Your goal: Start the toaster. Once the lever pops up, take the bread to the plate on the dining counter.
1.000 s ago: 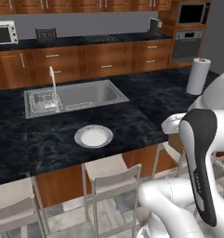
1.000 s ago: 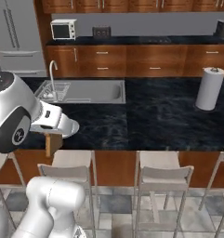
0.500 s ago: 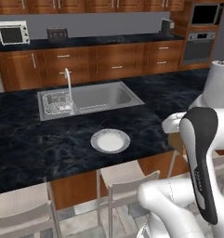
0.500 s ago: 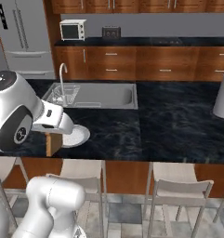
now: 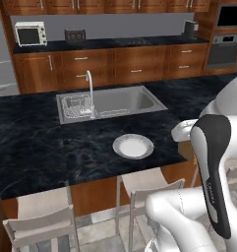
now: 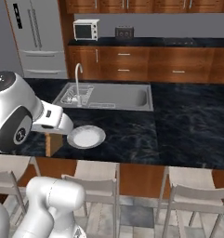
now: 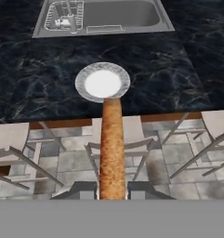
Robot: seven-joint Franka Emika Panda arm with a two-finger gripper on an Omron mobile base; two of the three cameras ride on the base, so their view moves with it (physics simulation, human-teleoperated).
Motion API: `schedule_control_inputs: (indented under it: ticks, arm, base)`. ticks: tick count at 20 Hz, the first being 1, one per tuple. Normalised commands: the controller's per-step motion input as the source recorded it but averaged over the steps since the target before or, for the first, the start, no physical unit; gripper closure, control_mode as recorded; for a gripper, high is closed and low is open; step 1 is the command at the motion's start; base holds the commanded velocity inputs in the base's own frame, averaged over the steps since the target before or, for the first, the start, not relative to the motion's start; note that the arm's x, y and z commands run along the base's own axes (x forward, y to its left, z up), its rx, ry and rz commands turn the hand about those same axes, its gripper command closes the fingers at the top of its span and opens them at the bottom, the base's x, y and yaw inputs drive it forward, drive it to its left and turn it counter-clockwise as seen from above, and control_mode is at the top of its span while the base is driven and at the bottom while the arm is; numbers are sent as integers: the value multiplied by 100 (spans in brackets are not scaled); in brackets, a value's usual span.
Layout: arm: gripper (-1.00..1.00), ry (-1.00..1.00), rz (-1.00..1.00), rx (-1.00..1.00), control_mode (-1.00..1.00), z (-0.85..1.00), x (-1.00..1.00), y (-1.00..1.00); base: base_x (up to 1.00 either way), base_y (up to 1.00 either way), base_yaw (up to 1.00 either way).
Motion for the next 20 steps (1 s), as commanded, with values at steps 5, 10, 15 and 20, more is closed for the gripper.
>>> schedule_control_inputs:
  ticks: [5, 10, 15, 20]
  arm:
    - [100, 0, 0, 0, 100, 0, 0, 0]
    - [100, 0, 0, 0, 100, 0, 0, 0]
    - [100, 0, 0, 0, 100, 0, 0, 0]
    - [100, 1, 2, 0, -100, 0, 32, 8]
  base:
    - [38, 22, 7]
    - [33, 19, 5]
    - [35, 13, 4]
    - [17, 5, 1]
